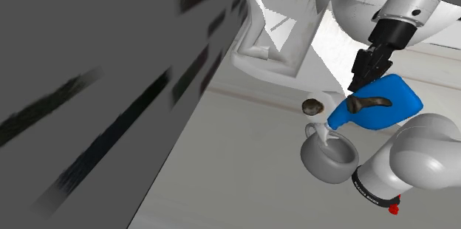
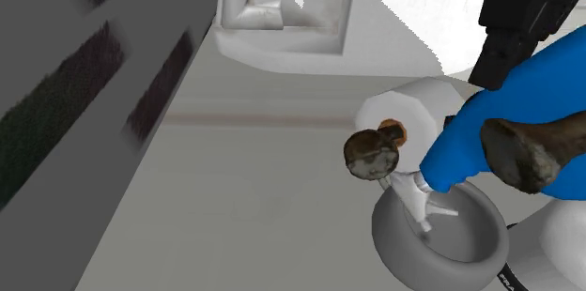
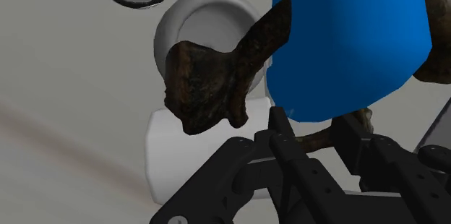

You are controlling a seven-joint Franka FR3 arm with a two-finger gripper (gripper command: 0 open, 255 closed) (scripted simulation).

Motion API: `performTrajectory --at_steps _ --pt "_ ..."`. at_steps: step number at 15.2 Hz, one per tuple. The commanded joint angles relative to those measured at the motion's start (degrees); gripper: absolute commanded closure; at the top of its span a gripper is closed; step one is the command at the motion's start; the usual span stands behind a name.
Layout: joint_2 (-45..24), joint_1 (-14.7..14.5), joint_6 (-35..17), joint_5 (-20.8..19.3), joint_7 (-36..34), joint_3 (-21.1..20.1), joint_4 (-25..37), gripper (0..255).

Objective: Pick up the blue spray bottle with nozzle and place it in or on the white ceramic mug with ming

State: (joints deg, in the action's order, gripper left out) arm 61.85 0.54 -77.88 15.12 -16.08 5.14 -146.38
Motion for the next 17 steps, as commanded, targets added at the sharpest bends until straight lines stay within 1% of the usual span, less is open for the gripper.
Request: performTrajectory --at_steps 1,4,17 --pt "4.8 0.6 3.8 -0.7 -0.4 0.7 -1.1 255" --pt "10.9 1.3 9.4 -1.5 -1.2 1.7 -1.6 255" --pt "16.8 2.6 3.8 -2.7 1.1 2.2 -13.5 255"
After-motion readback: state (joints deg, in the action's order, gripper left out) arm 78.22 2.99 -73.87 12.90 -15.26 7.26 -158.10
